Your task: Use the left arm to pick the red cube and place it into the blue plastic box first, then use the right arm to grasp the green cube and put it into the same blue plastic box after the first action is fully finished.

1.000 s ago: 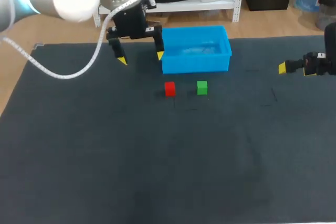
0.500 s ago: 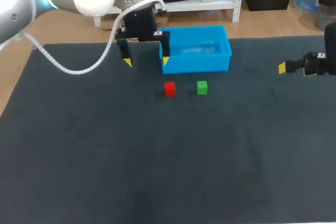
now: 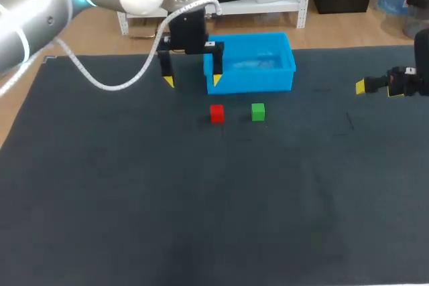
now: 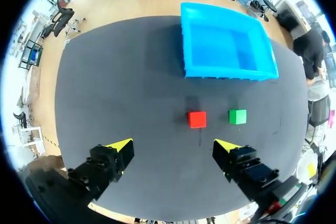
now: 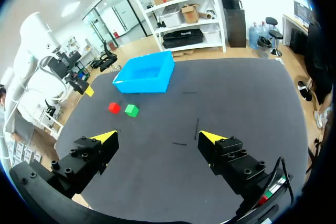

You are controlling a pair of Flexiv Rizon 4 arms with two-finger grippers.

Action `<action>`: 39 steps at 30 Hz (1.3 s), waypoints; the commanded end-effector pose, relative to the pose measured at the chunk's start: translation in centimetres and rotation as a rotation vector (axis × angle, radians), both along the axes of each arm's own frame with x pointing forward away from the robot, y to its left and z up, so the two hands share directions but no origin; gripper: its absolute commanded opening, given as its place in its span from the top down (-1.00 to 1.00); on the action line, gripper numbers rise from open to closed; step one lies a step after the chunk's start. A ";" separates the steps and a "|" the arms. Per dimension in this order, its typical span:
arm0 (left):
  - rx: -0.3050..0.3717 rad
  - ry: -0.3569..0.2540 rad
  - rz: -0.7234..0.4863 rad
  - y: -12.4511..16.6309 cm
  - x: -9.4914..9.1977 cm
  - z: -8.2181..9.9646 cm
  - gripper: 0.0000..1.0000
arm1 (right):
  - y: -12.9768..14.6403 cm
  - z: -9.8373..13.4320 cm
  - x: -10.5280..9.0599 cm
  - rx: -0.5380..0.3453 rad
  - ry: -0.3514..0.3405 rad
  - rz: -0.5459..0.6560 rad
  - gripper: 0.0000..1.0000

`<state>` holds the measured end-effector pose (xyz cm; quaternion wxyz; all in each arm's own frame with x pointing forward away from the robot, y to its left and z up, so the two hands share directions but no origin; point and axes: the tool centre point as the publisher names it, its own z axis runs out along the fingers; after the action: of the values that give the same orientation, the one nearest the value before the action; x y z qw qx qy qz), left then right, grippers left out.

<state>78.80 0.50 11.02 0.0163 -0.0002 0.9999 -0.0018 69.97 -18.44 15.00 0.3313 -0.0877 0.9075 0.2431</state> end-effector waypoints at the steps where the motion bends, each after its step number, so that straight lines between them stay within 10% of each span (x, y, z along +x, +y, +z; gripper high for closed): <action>1: 0.009 0.058 0.000 -0.6 0.7 -0.4 -1.00 | 0.0 0.0 0.1 0.000 0.000 0.001 -1.00; 39: 0.005 0.045 0.007 -2.8 1.0 -4.5 -1.00 | 0.0 0.0 0.1 0.000 0.000 0.001 -1.00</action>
<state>79.50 -2.04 6.68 -0.0059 -0.0045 1.0000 -0.0020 69.97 -18.44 15.00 0.3313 -0.0877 0.9075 0.2431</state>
